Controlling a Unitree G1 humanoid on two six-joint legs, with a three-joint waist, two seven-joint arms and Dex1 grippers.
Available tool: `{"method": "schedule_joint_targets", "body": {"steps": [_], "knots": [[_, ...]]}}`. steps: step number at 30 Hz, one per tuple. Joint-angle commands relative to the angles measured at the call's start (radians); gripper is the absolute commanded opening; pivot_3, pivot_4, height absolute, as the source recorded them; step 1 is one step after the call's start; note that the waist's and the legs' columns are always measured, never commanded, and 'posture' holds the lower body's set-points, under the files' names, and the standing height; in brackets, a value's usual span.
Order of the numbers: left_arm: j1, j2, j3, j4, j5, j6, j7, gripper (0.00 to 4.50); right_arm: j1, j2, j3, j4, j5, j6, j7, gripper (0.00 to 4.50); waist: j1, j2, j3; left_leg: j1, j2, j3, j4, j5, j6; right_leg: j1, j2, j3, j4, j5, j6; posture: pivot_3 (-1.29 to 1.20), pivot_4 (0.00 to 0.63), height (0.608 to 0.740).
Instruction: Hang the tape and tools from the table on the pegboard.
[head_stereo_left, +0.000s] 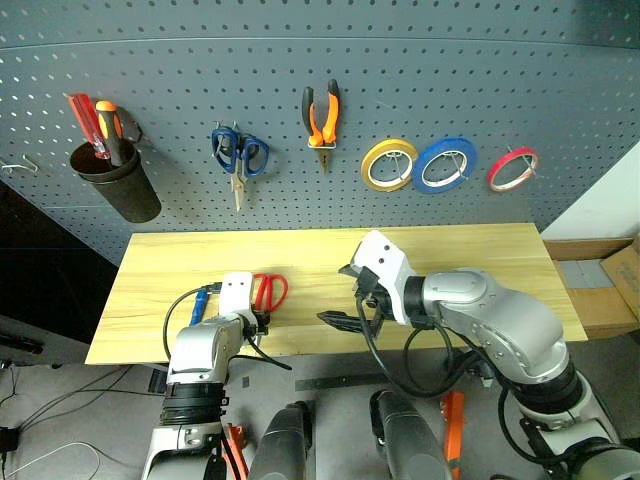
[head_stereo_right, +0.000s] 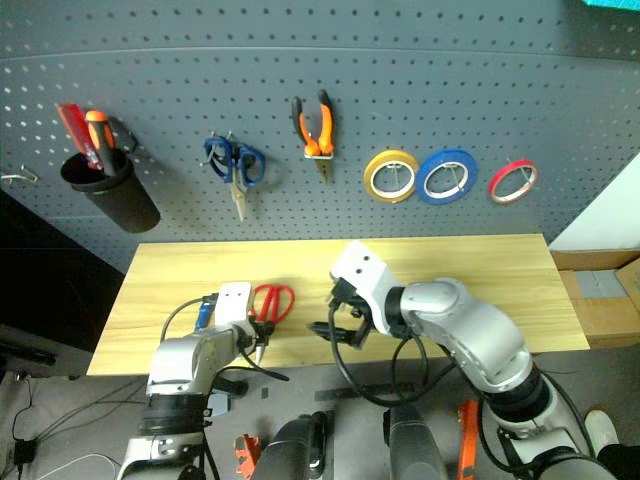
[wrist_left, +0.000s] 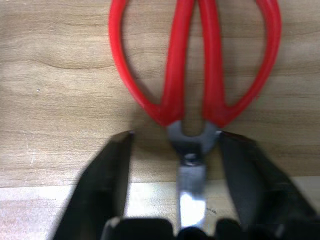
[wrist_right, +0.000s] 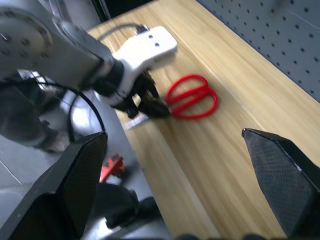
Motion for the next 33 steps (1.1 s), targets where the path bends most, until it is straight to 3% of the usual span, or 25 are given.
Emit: {"method": "schedule_joint_targets", "body": {"steps": [1, 2, 8, 19, 27, 33], "knots": [[0.031, -0.006, 0.001, 0.022, -0.012, -0.007, -0.022, 1.31, -0.023, -0.031, -0.009, -0.026, 0.014, -0.023, 0.021, 4.50, 0.000, 0.000, 0.000, 0.000, 0.000, 0.000, 0.000, 0.000, 0.000, 0.000, 0.000, 0.000, 0.000, 0.000, 0.000, -0.13, 0.265, 0.740], [0.036, -0.004, 0.001, 0.020, -0.012, -0.022, -0.028, 1.09, -0.027, -0.043, -0.012, -0.021, 0.013, -0.029, 0.027, 4.50, 0.000, 0.000, 0.000, 0.000, 0.000, 0.000, 0.000, 0.000, 0.000, 0.000, 0.000, 0.000, 0.000, 0.000, 0.000, -0.13, 0.263, 0.740], [0.060, 0.011, -0.011, -0.022, -0.016, -0.103, -0.077, 1.08, -0.042, -0.075, -0.013, 0.000, 0.008, -0.060, 0.038, 4.50, 0.000, 0.000, 0.000, 0.000, 0.000, 0.000, 0.000, 0.000, 0.000, 0.000, 0.000, 0.000, -0.001, 0.000, 0.000, -0.13, 0.257, 0.740], [0.280, 0.105, -0.016, -0.412, 0.054, -0.560, -0.131, 1.07, -0.076, -0.126, -0.115, -0.046, 0.039, -0.099, 0.072, 4.50, 0.000, -0.001, 0.000, -0.004, 0.002, 0.001, -0.002, 0.000, 0.000, -0.003, -0.002, 0.001, -0.006, 0.003, -0.005, -0.13, 0.254, 0.740], [0.374, 0.199, 0.005, -0.580, 0.172, -0.854, -0.136, 1.07, -0.097, -0.190, -0.146, -0.002, 0.029, -0.204, 0.111, 4.50, 0.002, -0.001, 0.000, -0.008, 0.002, 0.000, -0.002, -0.001, 0.001, -0.003, -0.001, -0.001, -0.014, 0.005, -0.003, -0.11, 0.239, 0.740], [0.383, 0.230, 0.043, -0.643, 0.191, -0.939, -0.141, 1.07, -0.104, -0.211, -0.148, 0.037, 0.022, -0.262, 0.134, 4.50, 0.004, 0.000, 0.000, -0.009, 0.002, 0.001, -0.002, -0.001, 0.002, -0.003, -0.001, -0.001, -0.014, 0.005, -0.003, -0.08, 0.230, 0.740]]}}
